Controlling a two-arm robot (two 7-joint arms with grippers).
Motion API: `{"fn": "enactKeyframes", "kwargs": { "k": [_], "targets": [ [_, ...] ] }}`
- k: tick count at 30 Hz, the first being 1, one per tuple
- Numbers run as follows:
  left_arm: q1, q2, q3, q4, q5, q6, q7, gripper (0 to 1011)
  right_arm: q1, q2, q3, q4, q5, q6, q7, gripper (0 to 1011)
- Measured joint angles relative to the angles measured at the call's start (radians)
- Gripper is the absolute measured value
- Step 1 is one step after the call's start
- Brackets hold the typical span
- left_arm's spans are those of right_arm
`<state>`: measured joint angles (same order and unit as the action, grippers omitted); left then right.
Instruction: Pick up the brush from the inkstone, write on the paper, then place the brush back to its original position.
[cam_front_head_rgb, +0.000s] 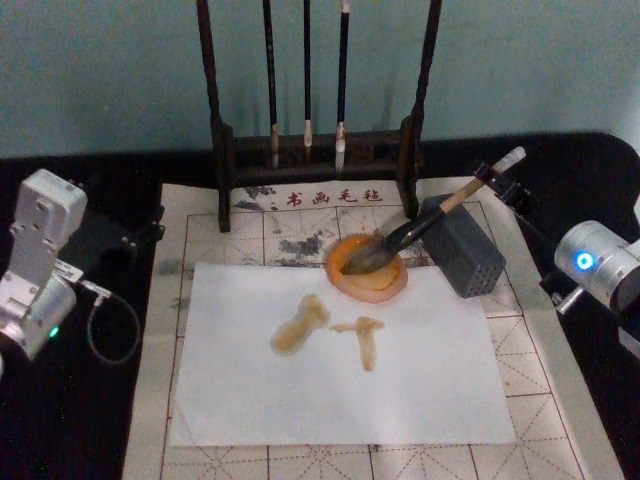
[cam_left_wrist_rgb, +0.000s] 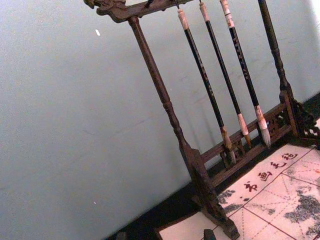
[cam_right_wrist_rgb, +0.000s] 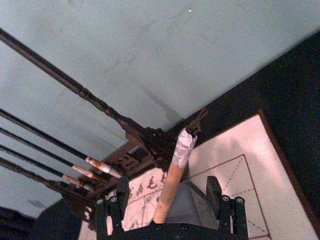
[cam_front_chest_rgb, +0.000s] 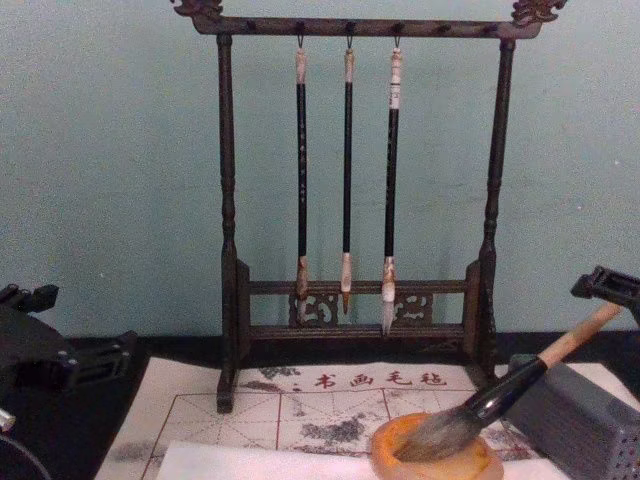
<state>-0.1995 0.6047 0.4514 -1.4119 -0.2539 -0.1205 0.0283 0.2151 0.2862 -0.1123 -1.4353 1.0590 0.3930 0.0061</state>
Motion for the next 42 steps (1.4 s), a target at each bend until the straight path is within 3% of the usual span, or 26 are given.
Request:
{"fn": "enactKeyframes", "kwargs": {
  "k": [7, 20, 34, 42],
  "targets": [
    [0.000, 0.000, 0.000, 0.000, 0.000, 0.000, 0.000, 1001, 0.029, -0.021, -0.004, 0.032, 0.040, -0.009, -0.015, 1000],
    [0.000, 0.000, 0.000, 0.000, 0.000, 0.000, 0.000, 1001, 0.072, -0.024, -0.030, 0.090, 0.072, -0.022, -0.024, 1000],
    [0.000, 0.000, 0.000, 0.000, 0.000, 0.000, 0.000, 1001, 0.064, -0.019, -0.056, 0.072, 0.100, -0.052, -0.051, 1000],
    [0.000, 0.000, 0.000, 0.000, 0.000, 0.000, 0.000, 1001, 0.083, -0.012, -0.077, 0.096, 0.101, -0.079, -0.054, 1000]
  ]
}}
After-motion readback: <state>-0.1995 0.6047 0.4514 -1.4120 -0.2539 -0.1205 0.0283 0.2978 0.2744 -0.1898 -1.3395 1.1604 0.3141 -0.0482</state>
